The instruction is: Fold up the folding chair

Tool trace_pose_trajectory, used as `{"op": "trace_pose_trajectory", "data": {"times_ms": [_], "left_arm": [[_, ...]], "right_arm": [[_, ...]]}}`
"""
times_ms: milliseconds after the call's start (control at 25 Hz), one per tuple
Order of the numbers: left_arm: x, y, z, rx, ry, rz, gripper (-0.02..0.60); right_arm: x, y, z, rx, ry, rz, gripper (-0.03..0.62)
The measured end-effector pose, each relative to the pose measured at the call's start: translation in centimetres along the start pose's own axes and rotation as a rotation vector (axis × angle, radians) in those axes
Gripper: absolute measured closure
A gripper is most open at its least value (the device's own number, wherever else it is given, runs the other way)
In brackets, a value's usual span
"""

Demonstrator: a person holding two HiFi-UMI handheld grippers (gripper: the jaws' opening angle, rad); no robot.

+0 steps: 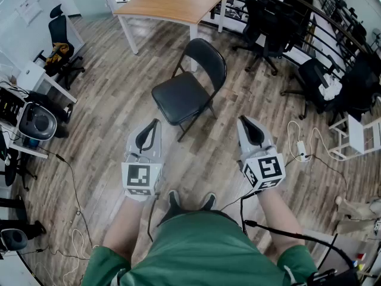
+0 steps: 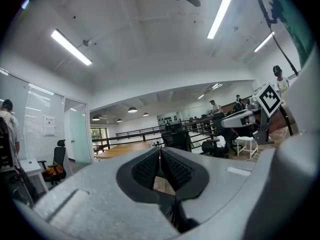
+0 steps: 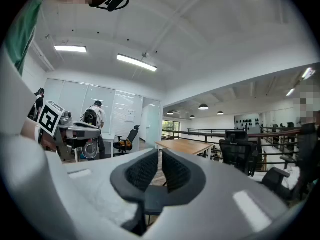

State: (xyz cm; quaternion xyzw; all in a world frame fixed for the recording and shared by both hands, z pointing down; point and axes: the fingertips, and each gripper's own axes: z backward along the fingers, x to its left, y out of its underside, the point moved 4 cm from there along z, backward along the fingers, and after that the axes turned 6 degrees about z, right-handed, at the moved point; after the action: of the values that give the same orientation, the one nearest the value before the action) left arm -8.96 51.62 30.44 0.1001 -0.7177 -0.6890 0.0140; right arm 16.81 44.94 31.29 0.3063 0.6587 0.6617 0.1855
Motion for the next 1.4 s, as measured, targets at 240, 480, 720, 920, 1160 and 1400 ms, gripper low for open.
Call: {"op": "trace_pose_trajectory", "data": {"times_ms": [240,480,720,920,1160,1400], "left_arm": [[-1.7,-0.3,-0.5,0.005,-0.015,-0.008,0.566],[-3.1,0.0,-0.1,0.023,-0.049,-0.017,0.566],[-3.2,1.3,-0.1,0.059,-0.065,-0.027,0.566],[-0.9,2.6,-1.1,0.079,-0.082,-0.011,0.566],[2.7,3.7,-4.2,0.068,-0.052,0.009,0.566],[9.0,5.1,-8.3,0.078,-0.034,0.019,0.566]], "right_arm": [[-1.6,0.5,0.7,0.003,-0.018,-0.005,0.566],[-3.1,1.4,1.4,-0.009,-0.042,-0.044,0.568],[-4.4,2.5,0.8,-0.013,-0.042,-0.111,0.568],[-3.8,3.2,-1.3,0.009,-0.047,-0.114,0.568],[-3.4,3.1,-5.1,0.036,-0.027,-0.109,0.568],[-2.7,2.4,-11.0,0.058,0.007,-0.105,0.568]]}}
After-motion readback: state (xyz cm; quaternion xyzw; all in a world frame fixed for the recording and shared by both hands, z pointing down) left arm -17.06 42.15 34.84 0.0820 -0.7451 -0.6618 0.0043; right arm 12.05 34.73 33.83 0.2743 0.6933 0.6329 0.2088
